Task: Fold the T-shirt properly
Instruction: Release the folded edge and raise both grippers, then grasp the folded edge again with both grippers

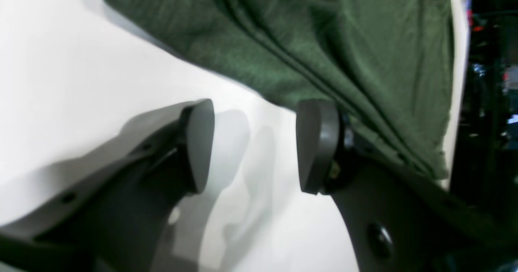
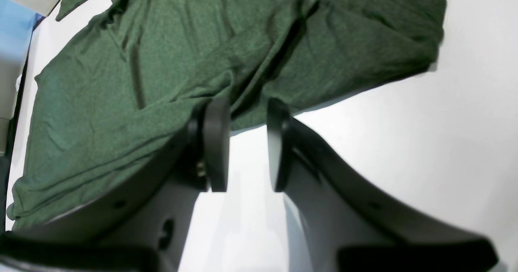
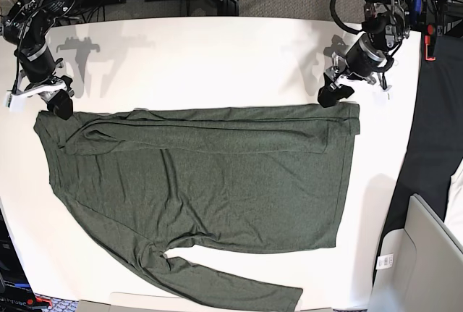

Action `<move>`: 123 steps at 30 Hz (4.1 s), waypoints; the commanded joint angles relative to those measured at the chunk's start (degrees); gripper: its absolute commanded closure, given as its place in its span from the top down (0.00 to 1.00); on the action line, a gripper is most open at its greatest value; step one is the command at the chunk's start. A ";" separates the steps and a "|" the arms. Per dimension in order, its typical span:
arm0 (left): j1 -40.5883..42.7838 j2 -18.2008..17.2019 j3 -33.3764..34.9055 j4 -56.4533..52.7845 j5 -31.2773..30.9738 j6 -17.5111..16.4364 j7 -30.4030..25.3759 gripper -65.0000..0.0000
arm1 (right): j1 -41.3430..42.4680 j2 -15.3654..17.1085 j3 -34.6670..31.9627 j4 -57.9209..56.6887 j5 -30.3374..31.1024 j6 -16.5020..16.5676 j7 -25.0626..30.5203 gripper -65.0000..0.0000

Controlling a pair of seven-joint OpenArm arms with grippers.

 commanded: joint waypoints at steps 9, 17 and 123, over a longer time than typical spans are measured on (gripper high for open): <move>-6.30 -0.55 -0.02 -7.99 -0.01 0.73 -0.13 0.49 | 0.38 0.77 3.51 1.03 1.55 0.46 1.13 0.25; -8.68 -0.55 0.07 -10.10 0.17 0.55 0.13 0.40 | -0.06 0.77 4.74 1.03 1.55 0.46 1.13 0.25; 14.53 -4.85 -7.23 10.47 -0.01 0.47 0.13 0.00 | -11.31 0.24 8.00 -4.95 7.26 1.25 3.86 0.00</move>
